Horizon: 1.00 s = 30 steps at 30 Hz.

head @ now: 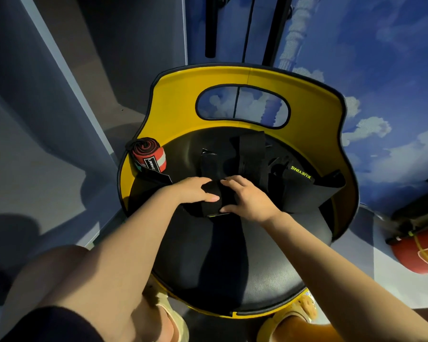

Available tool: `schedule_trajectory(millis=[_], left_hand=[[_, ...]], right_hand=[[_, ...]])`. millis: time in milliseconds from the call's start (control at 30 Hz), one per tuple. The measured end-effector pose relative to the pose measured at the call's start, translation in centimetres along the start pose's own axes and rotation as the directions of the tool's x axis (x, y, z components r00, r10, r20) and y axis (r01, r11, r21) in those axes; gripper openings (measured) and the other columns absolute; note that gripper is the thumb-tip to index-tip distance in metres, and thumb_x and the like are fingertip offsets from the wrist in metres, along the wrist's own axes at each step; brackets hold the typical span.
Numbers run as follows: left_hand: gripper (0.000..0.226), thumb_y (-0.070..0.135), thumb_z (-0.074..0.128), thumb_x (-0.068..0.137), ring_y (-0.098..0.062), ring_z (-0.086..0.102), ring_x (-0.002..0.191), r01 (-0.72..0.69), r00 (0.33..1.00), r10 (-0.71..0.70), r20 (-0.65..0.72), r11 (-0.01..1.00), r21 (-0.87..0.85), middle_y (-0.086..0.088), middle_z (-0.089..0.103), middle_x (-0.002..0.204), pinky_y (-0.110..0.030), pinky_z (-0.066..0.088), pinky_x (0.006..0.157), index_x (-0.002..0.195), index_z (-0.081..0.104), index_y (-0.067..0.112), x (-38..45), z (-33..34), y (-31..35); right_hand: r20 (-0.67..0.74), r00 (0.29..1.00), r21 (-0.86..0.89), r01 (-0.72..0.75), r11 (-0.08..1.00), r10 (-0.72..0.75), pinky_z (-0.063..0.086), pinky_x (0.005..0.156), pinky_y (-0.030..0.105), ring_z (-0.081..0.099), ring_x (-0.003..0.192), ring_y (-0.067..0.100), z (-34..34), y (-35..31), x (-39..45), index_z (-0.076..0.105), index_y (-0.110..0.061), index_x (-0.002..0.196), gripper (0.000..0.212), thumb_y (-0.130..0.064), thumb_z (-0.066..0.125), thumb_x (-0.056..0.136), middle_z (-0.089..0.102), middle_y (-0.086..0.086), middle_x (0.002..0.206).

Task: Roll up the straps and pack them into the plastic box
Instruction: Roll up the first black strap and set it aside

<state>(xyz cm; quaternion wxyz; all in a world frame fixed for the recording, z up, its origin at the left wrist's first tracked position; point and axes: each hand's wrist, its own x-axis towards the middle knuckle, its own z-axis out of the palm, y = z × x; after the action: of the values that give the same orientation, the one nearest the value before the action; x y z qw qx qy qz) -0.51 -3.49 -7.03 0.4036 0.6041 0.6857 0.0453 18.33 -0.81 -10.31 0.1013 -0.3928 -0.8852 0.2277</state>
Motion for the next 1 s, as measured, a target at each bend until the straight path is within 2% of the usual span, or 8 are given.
schedule_trajectory(millis=[133, 267, 367, 467, 633, 733, 867, 1000], left_hand=[[0.048, 0.035, 0.066, 0.084, -0.022, 0.049, 0.121, -0.097, 0.958, 0.094, -0.27, 0.995, 0.004, 0.0, 0.048, 0.132, -0.039, 0.043, 0.1, 0.128, 0.052, 0.024, 0.9, 0.1, 0.1], [0.035, 0.035, 0.06, 0.089, -0.021, 0.051, 0.116, -0.117, 0.891, 0.177, -0.418, 0.979, 0.164, 0.001, 0.05, 0.124, -0.037, 0.046, 0.093, 0.122, 0.056, 0.025, 0.7, 0.4, 0.6], [0.062, 0.047, 0.065, 0.082, -0.021, 0.04, 0.128, -0.134, 0.94, 0.191, -0.283, 0.969, 0.207, 0.002, 0.041, 0.138, -0.037, 0.041, 0.1, 0.136, 0.042, 0.028, 0.3, 0.1, 0.4], [0.092, 0.049, 0.074, 0.071, -0.021, 0.03, 0.136, -0.105, 0.961, 0.204, -0.186, 0.894, 0.436, 0.001, 0.031, 0.145, -0.038, 0.035, 0.104, 0.145, 0.025, 0.024, 0.4, 0.4, 0.6], [0.088, 0.04, 0.075, 0.074, -0.022, 0.029, 0.137, -0.1, 0.978, 0.148, -0.147, 0.951, 0.291, 0.0, 0.03, 0.148, -0.039, 0.035, 0.106, 0.145, 0.026, 0.024, 1.7, -1.0, 0.8], [0.087, 0.04, 0.071, 0.078, -0.023, 0.029, 0.139, -0.094, 0.993, 0.109, -0.053, 0.968, 0.233, -0.001, 0.024, 0.153, -0.038, 0.032, 0.11, 0.148, 0.022, 0.023, 2.7, -2.5, 0.7], [0.081, 0.041, 0.064, 0.085, -0.023, 0.03, 0.138, -0.059, 0.997, 0.051, 0.061, 0.989, 0.137, -0.001, 0.021, 0.154, -0.037, 0.032, 0.111, 0.149, 0.017, 0.026, 4.4, -3.6, 0.5], [0.071, 0.042, 0.06, 0.087, -0.022, 0.041, 0.13, -0.037, 0.999, 0.037, 0.0, 0.998, 0.052, -0.004, 0.037, 0.147, -0.031, 0.036, 0.104, 0.147, 0.028, 0.023, 5.7, -4.4, 0.3]], right_hand=[[0.091, 0.992, 0.029, -0.088, 0.996, 0.085, 0.034, 0.109, 0.034, 0.04, 0.132, 0.022, -1.3, -0.2, 2.5, 0.038, -0.013, 0.142, 0.075, -0.037, 0.072, 0.079, 0.041, 0.005, 0.143], [0.208, 0.969, 0.015, -0.142, 0.99, 0.136, 0.033, 0.109, 0.032, 0.039, 0.132, 0.023, -2.2, 0.2, 4.6, 0.039, -0.013, 0.142, 0.071, -0.039, 0.068, 0.083, 0.041, 0.008, 0.142], [0.273, 0.95, 0.037, -0.168, 0.985, 0.152, 0.034, 0.101, 0.028, 0.042, 0.128, 0.024, -2.8, 0.7, 5.6, 0.042, -0.016, 0.141, 0.066, -0.041, 0.065, 0.084, 0.046, 0.008, 0.137], [0.285, 0.945, 0.088, -0.191, 0.978, 0.159, 0.031, 0.095, 0.023, 0.043, 0.126, 0.023, -3.5, 0.6, 5.9, 0.043, -0.017, 0.14, 0.061, -0.038, 0.063, 0.087, 0.046, 0.006, 0.138], [0.075, 0.988, 0.109, -0.145, 0.983, 0.137, 0.038, 0.102, 0.031, 0.047, 0.123, 0.023, -3.2, 0.5, 5.6, 0.05, -0.015, 0.134, 0.054, -0.038, 0.063, 0.087, 0.049, 0.005, 0.131], [-0.076, 0.996, 0.05, -0.031, 0.998, 0.035, 0.045, 0.094, 0.036, 0.053, 0.115, 0.021, -2.5, 0.4, 4.8, 0.053, -0.017, 0.127, 0.05, -0.043, 0.062, 0.086, 0.053, 0.002, 0.123], [0.024, 1.0, 0.053, -0.009, 0.999, 0.008, 0.039, 0.104, 0.033, 0.046, 0.125, 0.02, -2.2, 1.2, 5.0, 0.042, -0.015, 0.138, 0.077, -0.048, 0.071, 0.075, 0.046, 0.003, 0.135], [0.083, 0.994, 0.126, -0.076, 0.989, 0.066, 0.032, 0.104, 0.025, 0.046, 0.125, 0.021, -3.1, 0.9, 7.1, 0.043, -0.013, 0.139, 0.066, -0.037, 0.069, 0.082, 0.047, 0.008, 0.136]])
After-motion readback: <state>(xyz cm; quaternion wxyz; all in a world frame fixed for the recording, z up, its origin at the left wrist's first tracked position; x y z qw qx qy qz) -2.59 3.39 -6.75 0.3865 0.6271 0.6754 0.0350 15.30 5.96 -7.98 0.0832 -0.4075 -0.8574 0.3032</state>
